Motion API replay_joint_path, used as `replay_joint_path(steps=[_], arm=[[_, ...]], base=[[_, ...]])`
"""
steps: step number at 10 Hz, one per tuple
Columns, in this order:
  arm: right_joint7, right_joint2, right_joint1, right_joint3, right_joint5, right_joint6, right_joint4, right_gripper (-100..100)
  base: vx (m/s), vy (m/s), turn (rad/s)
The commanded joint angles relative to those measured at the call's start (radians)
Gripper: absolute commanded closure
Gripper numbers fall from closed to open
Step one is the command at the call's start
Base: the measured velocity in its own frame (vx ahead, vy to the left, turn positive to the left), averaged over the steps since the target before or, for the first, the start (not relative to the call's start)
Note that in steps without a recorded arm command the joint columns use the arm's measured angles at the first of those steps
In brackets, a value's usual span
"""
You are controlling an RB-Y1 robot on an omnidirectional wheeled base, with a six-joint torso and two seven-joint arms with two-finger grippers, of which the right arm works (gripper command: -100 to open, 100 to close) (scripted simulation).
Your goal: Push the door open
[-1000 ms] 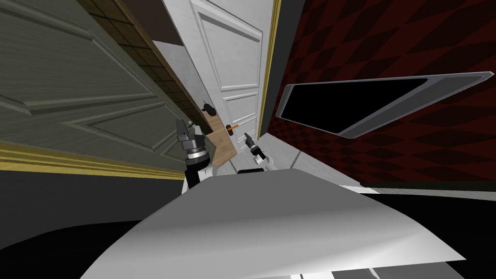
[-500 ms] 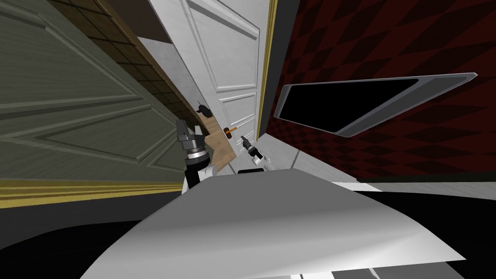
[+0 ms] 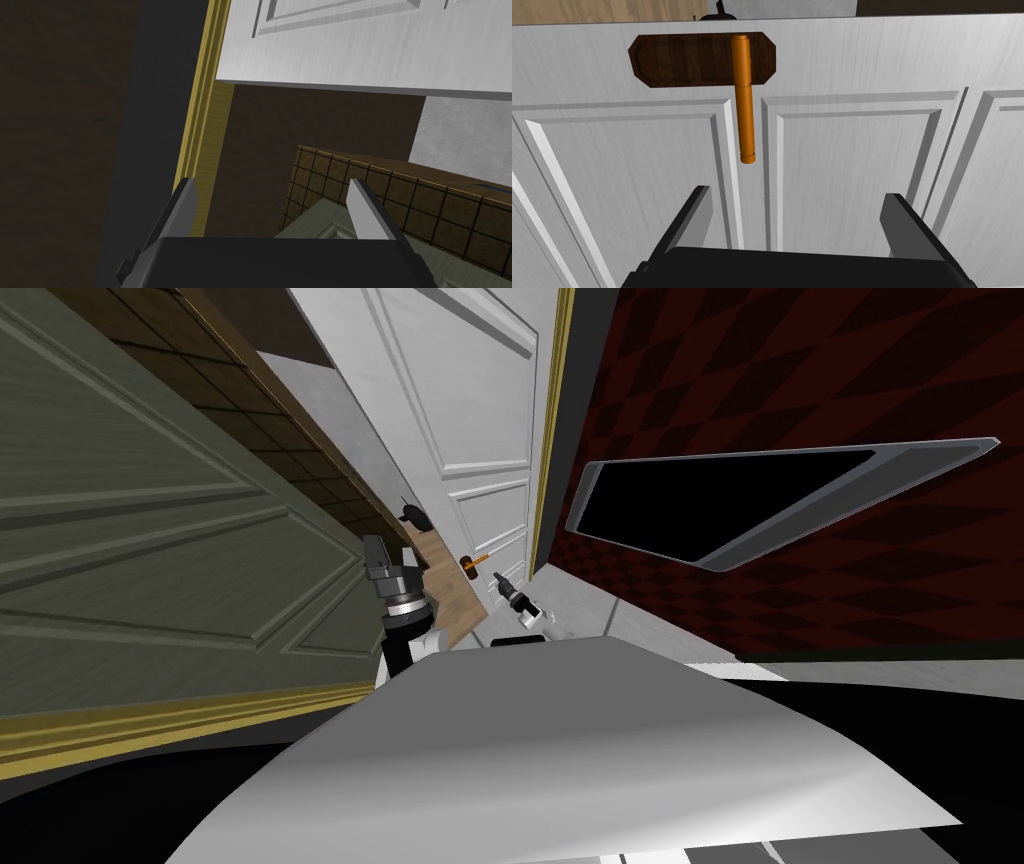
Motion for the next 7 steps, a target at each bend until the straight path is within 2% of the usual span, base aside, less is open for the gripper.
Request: replay_joint_path(steps=[1,4,7], arm=[[-0.006,0.003,-0.017,0.013,0.0,-0.001,0.029,-100],[-0.019,0.007,-0.053,0.046,-0.001,0.002,0.089,-100],[-0.026,0.011,-0.073,0.065,-0.002,0.004,0.123,-100]], base=[[0.079,0.044,-0.064],[0.115,0.052,-0.074],[0.106,0.074,-0.049]])
